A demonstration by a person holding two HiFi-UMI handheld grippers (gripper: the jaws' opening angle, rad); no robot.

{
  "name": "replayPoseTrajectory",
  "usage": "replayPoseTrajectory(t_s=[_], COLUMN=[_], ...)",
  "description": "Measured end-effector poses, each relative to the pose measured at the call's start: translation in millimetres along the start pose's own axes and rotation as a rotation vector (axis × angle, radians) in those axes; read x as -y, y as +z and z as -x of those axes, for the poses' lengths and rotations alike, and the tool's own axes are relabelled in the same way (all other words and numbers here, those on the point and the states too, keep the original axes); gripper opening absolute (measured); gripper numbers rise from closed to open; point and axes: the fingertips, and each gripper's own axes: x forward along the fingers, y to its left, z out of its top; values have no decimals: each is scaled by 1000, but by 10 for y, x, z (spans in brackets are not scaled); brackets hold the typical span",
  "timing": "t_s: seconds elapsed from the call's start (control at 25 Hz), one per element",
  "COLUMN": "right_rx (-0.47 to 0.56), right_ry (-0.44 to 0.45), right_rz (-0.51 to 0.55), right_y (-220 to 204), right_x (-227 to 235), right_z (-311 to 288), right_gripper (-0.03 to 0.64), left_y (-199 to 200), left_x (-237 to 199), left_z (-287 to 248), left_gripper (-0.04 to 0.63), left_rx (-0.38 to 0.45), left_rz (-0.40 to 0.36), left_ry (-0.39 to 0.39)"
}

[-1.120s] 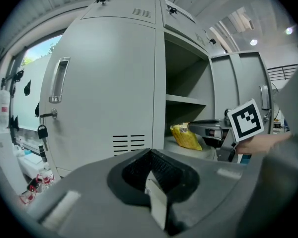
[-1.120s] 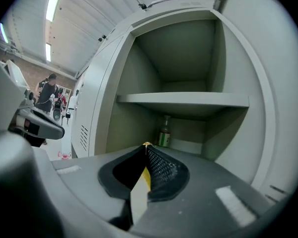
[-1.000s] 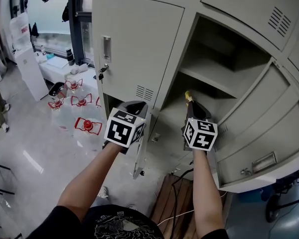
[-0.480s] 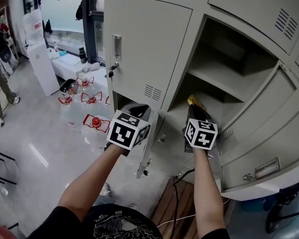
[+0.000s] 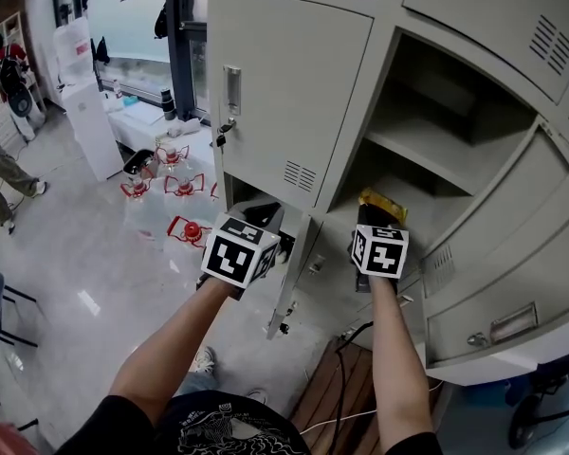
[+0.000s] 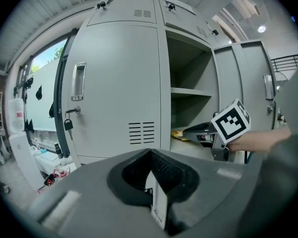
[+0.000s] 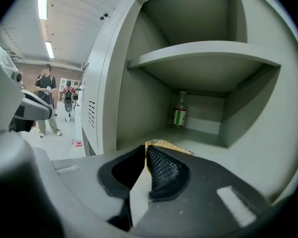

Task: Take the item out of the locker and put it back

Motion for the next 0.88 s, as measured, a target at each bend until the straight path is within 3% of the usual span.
replayPoseTrajectory(t_s=[0.48, 0.88], right_rx=[-46, -42], right_ry=[0, -23], right_rz=[0, -39], right_y=[-91, -8], right_x=[-14, -83], right_z=[-53, 64], right_gripper=[70, 126], left_y=[-60, -12], left_x=[-54, -168], left_z=[66, 125], left_gripper=[0, 0], left_rx=[-5, 22], left_rz=[1, 3], left_ry=[4, -36])
